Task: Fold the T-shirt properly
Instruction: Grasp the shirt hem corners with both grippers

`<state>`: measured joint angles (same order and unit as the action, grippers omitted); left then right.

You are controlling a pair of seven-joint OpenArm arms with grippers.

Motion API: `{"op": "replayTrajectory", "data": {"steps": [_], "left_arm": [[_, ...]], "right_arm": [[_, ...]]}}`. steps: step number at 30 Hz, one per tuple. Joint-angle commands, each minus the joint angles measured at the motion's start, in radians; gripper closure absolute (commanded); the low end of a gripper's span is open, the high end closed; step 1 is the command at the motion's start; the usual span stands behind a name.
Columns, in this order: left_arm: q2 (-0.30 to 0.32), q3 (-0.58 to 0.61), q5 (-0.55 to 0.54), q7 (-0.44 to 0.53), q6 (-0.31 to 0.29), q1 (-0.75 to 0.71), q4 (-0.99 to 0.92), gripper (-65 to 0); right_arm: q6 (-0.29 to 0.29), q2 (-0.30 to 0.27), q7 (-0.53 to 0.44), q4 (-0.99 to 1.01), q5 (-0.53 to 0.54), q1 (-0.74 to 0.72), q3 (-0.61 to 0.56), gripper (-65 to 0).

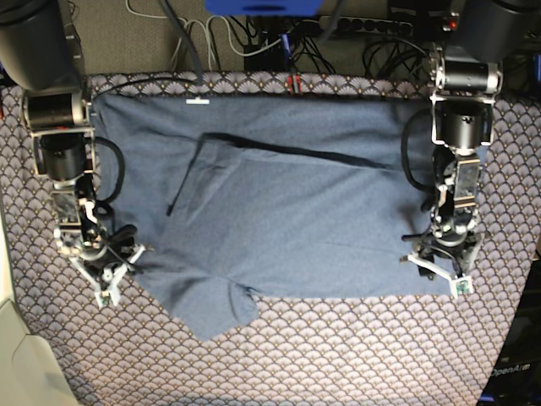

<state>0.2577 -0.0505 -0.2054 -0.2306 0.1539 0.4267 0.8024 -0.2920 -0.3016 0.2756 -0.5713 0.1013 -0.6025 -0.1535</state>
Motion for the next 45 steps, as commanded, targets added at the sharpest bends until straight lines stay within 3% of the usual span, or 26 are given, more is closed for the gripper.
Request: {"op": "replayTrajectory", "data": {"steps": [1, 5, 9, 12, 17, 24, 31, 38, 45], "left_arm": [[0.013, -0.004, 0.007, 0.024, 0.005, 0.025, 0.018, -31.4], [0.016, -0.004, 0.008, 0.029, 0.006, 0.027, 0.016, -31.5], [0.018, -0.005, 0.007, 0.030, 0.006, 0.048, -0.018, -31.6], [0.019, -0.005, 0.004, 0.038, 0.006, 0.080, -0.085, -31.6], [0.019, -0.005, 0.002, 0.132, 0.006, 0.087, -0.157, -31.6], [0.021, -0.005, 0.001, 0.210, 0.008, 0.087, -0.166, -31.6], [0.019, -0.005, 0.001, 0.270, 0.008, 0.090, -0.180, -31.4], [0.047, -0.005, -0.001, 0.356, 0.003, 0.171, -0.383, -31.3], [0.068, -0.001, -0.001, 0.365, -0.003, 0.219, -0.463, -31.5]], "right_arm": [[0.000, -0.005, -0.005, -0.013, -0.001, -0.014, 0.004, -21.2], [-0.002, 0.008, -0.005, -0.014, -0.001, 0.002, 0.004, -18.4], [-0.019, 0.018, -0.003, -0.016, -0.001, 0.003, -0.018, -0.1], [-0.019, 0.018, -0.003, -0.017, 0.001, 0.003, -0.024, 0.0], [-0.019, 0.015, -0.009, -0.020, 0.002, 0.002, -0.021, 0.0], [-0.019, -0.001, -0.003, -0.189, -0.001, 0.074, -0.019, 0.0], [-0.019, -0.001, -0.002, -0.200, -0.001, 0.088, -0.022, 0.0], [-0.019, -0.001, 0.029, -0.206, -0.001, 0.085, -0.022, 0.0], [-0.019, -0.003, 0.029, -0.206, -0.001, 0.083, -0.022, 0.0]]}}
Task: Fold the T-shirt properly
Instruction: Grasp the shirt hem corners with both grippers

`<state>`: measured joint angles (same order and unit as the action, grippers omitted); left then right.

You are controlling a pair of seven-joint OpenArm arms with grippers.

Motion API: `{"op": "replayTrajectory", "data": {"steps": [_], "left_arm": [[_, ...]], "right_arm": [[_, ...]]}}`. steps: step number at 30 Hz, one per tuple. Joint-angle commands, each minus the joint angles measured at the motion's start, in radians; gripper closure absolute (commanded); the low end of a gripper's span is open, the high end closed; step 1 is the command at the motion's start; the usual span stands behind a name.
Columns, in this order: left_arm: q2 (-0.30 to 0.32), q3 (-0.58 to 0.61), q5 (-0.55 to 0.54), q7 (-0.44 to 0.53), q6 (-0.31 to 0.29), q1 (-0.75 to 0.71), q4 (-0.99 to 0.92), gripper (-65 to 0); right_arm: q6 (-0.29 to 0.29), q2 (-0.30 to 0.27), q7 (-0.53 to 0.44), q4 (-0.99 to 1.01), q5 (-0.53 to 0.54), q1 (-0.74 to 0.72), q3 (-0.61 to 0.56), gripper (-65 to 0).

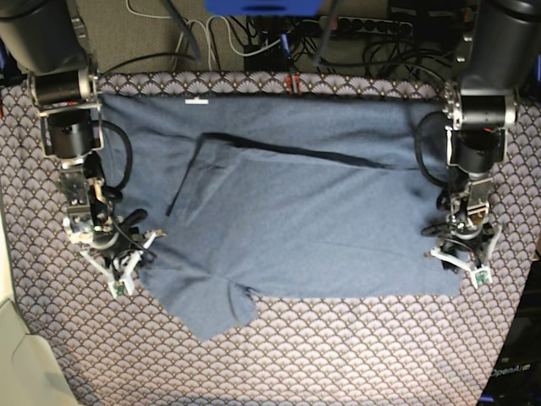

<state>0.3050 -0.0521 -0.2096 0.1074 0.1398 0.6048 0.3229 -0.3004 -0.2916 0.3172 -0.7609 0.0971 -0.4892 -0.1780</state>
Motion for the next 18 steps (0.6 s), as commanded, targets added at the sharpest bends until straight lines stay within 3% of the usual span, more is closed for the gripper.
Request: {"op": "replayTrajectory", "data": {"steps": [1, 18], "left_arm": [[0.020, 0.004, 0.003, 0.027, 0.011, 0.040, 0.017, -31.4], [-0.003, 0.005, 0.003, 0.036, 0.011, 0.034, 0.015, -31.5]], "right_arm": [[-0.010, -0.013, -0.013, -0.016, 0.003, -0.030, 0.004, 0.0], [-0.010, -0.011, -0.013, -0.016, 0.003, -0.029, 0.002, 0.0]]}}
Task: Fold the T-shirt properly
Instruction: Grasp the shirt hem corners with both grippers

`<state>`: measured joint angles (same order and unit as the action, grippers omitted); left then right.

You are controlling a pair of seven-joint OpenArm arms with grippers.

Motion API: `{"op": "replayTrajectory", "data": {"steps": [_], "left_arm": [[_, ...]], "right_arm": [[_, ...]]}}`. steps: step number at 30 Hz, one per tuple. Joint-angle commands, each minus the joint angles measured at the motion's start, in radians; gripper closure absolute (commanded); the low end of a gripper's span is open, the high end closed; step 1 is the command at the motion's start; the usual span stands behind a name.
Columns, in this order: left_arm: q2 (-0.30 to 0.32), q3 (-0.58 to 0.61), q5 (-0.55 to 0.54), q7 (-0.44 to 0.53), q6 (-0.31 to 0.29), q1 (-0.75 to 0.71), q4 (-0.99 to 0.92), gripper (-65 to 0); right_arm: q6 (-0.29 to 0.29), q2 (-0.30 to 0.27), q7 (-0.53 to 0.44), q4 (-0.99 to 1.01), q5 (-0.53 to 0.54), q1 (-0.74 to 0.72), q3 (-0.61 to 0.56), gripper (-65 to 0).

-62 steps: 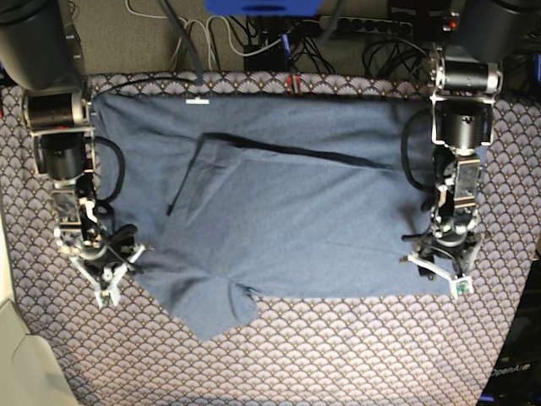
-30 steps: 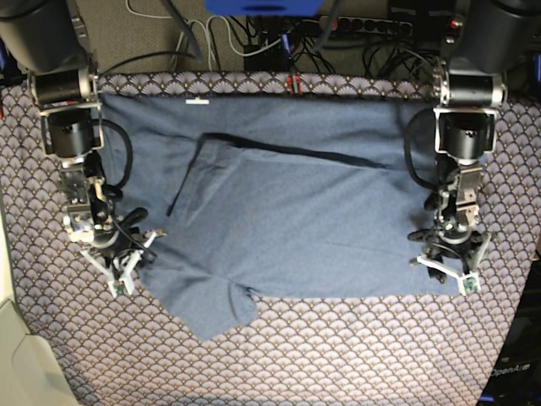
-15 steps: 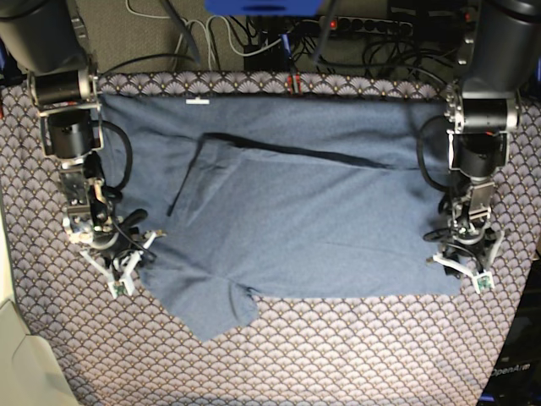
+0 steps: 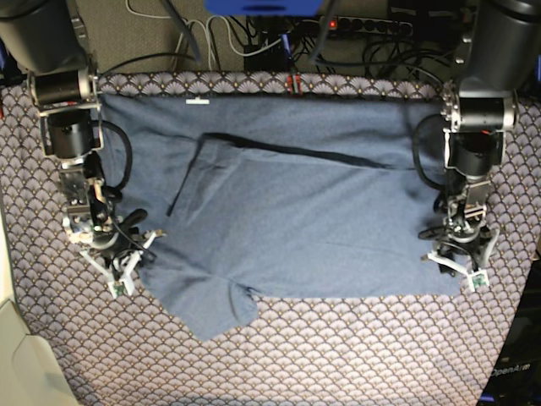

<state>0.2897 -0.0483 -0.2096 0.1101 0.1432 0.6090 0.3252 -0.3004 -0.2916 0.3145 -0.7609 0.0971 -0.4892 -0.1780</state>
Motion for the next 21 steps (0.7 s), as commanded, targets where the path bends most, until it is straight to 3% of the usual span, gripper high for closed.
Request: {"op": "replayTrajectory", "data": {"steps": [1, 13, 21], "left_arm": [[0.010, 0.001, 0.003, 0.033, 0.008, 0.030, 0.013, -31.5], [0.009, 0.000, 0.003, 0.127, 0.008, 0.018, -0.102, -31.6], [0.007, 0.001, 0.003, 0.125, 0.008, 0.015, -0.105, -29.8]], "right_arm": [[-0.010, -0.011, -0.010, -0.016, 0.003, -0.029, 0.002, 0.0], [-0.010, -0.013, -0.008, -0.016, 0.002, -0.029, 0.001, 0.0], [-0.010, -0.013, -0.008, -0.016, 0.002, -0.029, 0.001, 0.0]]}}
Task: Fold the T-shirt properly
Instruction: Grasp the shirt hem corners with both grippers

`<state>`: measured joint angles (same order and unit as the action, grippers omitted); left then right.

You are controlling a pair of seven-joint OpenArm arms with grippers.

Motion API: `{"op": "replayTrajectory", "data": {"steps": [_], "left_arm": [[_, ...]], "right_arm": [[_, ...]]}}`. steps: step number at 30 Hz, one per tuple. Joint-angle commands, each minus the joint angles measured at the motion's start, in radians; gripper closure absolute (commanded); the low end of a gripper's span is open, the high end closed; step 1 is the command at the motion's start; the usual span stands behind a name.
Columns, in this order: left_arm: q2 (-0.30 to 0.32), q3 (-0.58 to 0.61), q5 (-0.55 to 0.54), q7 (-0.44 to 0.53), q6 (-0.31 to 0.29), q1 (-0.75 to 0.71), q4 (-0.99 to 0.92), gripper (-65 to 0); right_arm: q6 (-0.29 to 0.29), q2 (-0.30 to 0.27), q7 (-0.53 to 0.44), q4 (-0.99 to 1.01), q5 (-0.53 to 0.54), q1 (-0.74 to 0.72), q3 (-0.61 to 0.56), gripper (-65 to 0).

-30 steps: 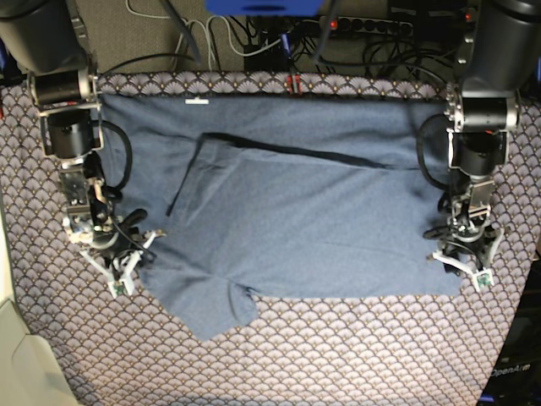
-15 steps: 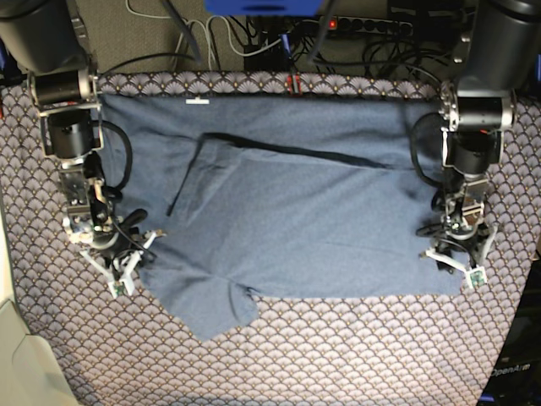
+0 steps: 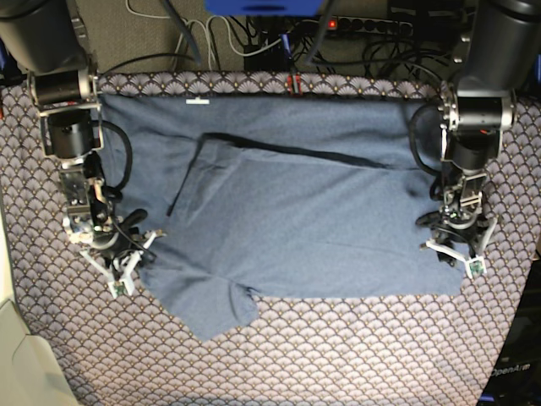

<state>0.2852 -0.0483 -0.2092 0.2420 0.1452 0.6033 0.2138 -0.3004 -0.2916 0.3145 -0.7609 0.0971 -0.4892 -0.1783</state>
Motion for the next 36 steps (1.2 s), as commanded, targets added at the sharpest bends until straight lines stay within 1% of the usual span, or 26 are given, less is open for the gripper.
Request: {"op": "replayTrajectory", "data": {"steps": [1, 6, 8, 9, 15, 18, 21, 22, 24, 26, 29, 36], "left_arm": [[0.012, 0.001, 0.003, -0.007, 0.006, 0.020, 0.006, -27.2], [0.012, 0.001, 0.003, -0.002, 0.004, 0.000, 0.006, -6.1], [0.012, -0.002, 0.003, 0.000, 0.004, -0.004, 0.006, -1.2], [0.012, -0.005, 0.003, 0.000, 0.004, -0.013, 0.006, -0.2], [0.012, -0.006, 0.001, 0.001, 0.004, -0.027, 0.022, -0.5], [0.012, -0.008, 0.001, -0.008, 0.006, -0.027, 0.077, -0.5], [0.012, -0.008, 0.001, -0.010, 0.009, -0.027, 0.100, -0.5], [0.012, -0.008, 0.001, -0.010, 0.009, -0.027, 0.100, -0.5], [0.013, -0.008, 0.001, -0.010, 0.009, -0.027, 0.100, -0.5], [0.015, -0.008, 0.001, -0.010, 0.009, -0.027, 0.100, -0.5], [0.016, -0.008, 0.001, -0.008, 0.009, -0.027, 0.100, -0.5], [0.018, -0.008, 0.001, -0.008, 0.014, -0.024, 0.100, -1.0]], "right_arm": [[-0.010, -0.013, -0.008, -0.016, 0.002, -0.029, 0.001, 0.0], [-0.010, -0.016, -0.008, -0.016, 0.002, -0.029, 0.001, 0.0], [-0.010, -0.016, -0.008, -0.016, 0.002, -0.029, 0.001, 0.0], [-0.010, -0.016, -0.008, -0.016, 0.002, -0.029, 0.001, 0.0], [-0.010, -0.016, -0.008, -0.016, 0.002, -0.032, 0.001, 0.0], [-0.010, -0.016, -0.008, -0.018, 0.002, -0.035, 0.004, 0.0], [-0.010, -0.018, -0.005, -0.067, 0.002, -0.027, 0.006, 0.0], [-0.010, -0.021, 0.007, -0.090, 0.002, -0.024, 0.006, 0.0], [-0.010, -0.033, 0.062, -0.134, 0.006, -0.006, 0.007, 0.0], [-0.010, -0.034, 0.088, -0.191, 0.005, 0.004, 0.007, 0.0], [-0.010, -0.034, 0.093, -0.225, 0.002, 0.022, 0.007, 0.0], [-0.010, -0.033, 0.093, -0.222, 0.002, 0.025, 0.007, 0.0]]}}
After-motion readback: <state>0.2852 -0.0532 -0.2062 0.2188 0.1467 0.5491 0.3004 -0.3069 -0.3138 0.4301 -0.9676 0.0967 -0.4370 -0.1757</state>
